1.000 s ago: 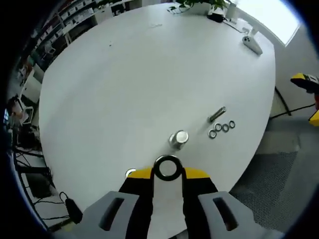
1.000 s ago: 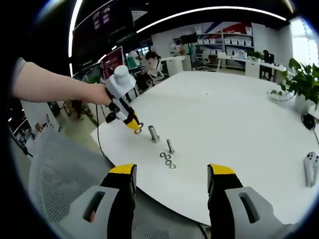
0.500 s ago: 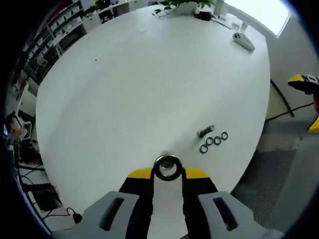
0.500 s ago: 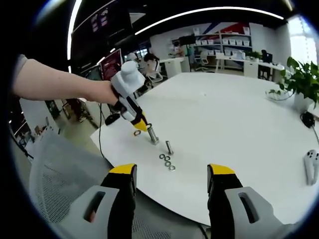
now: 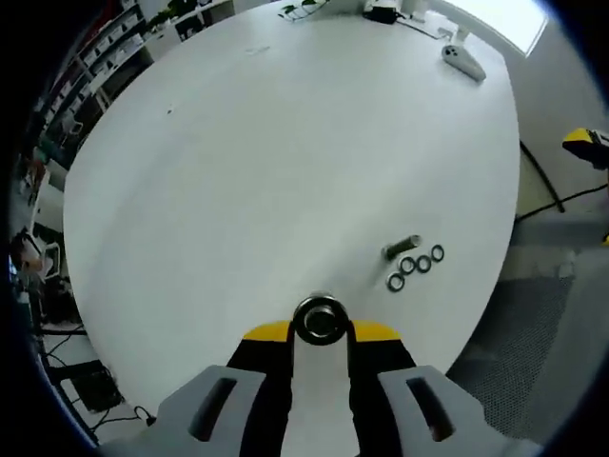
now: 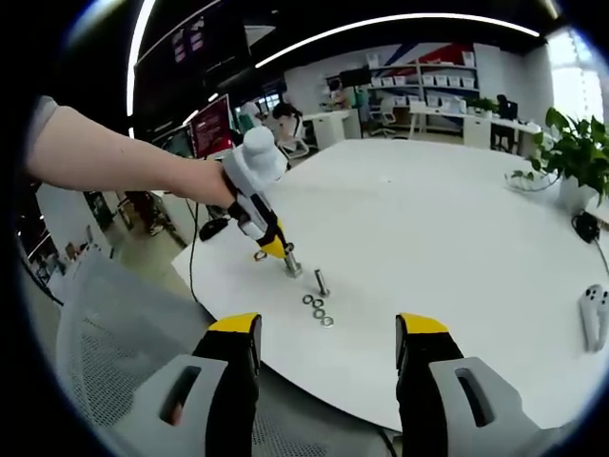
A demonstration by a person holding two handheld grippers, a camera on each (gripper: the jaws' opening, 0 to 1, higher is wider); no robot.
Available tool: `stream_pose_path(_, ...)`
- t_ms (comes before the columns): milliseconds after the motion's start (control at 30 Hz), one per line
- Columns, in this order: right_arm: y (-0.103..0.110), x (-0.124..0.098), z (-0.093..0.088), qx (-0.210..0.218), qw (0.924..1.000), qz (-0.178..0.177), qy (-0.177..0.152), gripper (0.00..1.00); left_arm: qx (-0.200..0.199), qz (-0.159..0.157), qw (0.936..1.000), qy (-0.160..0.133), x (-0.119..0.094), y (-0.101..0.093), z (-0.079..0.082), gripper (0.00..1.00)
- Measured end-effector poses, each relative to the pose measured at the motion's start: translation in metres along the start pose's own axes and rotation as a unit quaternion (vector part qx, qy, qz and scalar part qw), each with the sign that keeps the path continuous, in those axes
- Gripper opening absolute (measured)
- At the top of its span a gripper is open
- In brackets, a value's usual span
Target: Place the washer onto the threaded stud by aligning its center hole with the stud, sliding it down to the base, and recovering from edge contact or off-axis alignment until the washer reaches the visible bottom stop.
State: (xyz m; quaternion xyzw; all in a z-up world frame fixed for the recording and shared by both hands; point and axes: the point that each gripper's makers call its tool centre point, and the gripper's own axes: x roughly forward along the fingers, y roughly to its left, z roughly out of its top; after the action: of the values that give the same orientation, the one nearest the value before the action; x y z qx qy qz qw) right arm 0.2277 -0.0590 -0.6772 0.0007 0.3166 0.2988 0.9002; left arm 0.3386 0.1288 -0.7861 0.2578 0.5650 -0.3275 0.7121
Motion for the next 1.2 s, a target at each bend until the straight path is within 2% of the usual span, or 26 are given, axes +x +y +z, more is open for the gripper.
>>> stream_pose_path(300,-0.002,0.000,-0.001,0.003,1.0000,-0.004,0.001,0.59,0.012,0.003,0.9998,0.015,0.022,-0.001,-0.006,0.19)
stream_pose_path(500,-0.002,0.001,-0.001,-0.001,1.0000,-0.005,0.003,0.59,-0.011,0.002,0.9998,0.018,0.031,0.001,-0.009,0.19)
stream_pose_path(600,-0.003,0.000,-0.001,0.000,1.0000,-0.007,0.003,0.59,-0.005,0.002,0.9997,0.022,0.035,0.000,-0.010,0.19)
stream_pose_path(967,-0.005,0.000,-0.002,-0.003,0.9999,-0.013,0.006,0.59,0.001,0.003,0.9997,0.026,0.039,0.001,-0.009,0.20)
stream_pose_path(1033,-0.005,0.000,-0.002,-0.004,0.9999,-0.014,0.006,0.59,-0.003,-0.002,0.9993,0.036,0.039,0.000,-0.013,0.20)
stream_pose_path(1133,-0.005,0.000,-0.001,-0.007,0.9998,-0.015,0.006,0.59,-0.011,0.001,0.9994,0.032,0.039,0.001,-0.013,0.21)
stream_pose_path(1200,-0.006,0.000,-0.001,-0.009,0.9998,-0.016,0.006,0.59,-0.010,0.002,0.9996,0.026,0.038,0.000,-0.013,0.25)
